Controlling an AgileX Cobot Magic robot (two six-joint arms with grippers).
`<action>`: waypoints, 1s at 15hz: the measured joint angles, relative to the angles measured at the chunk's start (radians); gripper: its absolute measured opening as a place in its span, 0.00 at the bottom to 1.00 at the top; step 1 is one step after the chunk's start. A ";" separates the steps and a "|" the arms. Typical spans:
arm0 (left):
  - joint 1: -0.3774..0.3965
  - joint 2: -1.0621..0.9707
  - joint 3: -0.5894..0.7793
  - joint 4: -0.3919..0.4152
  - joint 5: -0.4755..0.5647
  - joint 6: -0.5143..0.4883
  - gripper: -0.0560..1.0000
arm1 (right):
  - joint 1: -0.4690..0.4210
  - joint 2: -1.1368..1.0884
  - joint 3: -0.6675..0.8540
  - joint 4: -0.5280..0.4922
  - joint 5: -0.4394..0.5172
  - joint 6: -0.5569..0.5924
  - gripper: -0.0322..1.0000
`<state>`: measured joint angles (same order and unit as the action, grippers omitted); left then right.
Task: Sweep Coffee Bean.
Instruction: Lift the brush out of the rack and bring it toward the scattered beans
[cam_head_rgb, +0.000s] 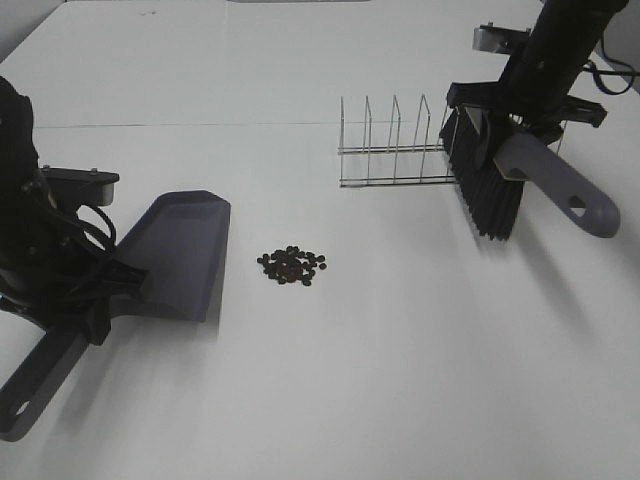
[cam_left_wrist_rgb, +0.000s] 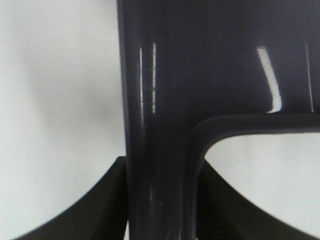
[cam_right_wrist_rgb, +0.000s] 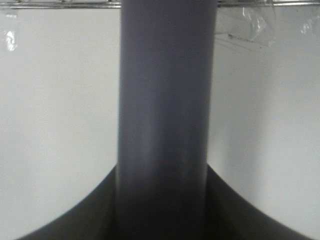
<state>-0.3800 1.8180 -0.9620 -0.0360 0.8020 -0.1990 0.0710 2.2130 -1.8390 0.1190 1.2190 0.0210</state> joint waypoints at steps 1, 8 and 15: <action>0.000 0.000 0.000 -0.007 0.000 0.000 0.36 | 0.000 -0.034 0.026 -0.001 0.000 0.000 0.33; 0.000 0.000 0.000 -0.019 -0.065 0.000 0.36 | 0.219 -0.297 0.268 -0.179 0.005 0.101 0.33; 0.000 0.000 0.000 -0.045 -0.128 0.067 0.36 | 0.252 -0.297 0.274 -0.186 0.004 0.131 0.33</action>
<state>-0.3800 1.8180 -0.9620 -0.0810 0.6740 -0.1320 0.3230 1.9160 -1.5650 -0.0670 1.2230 0.1520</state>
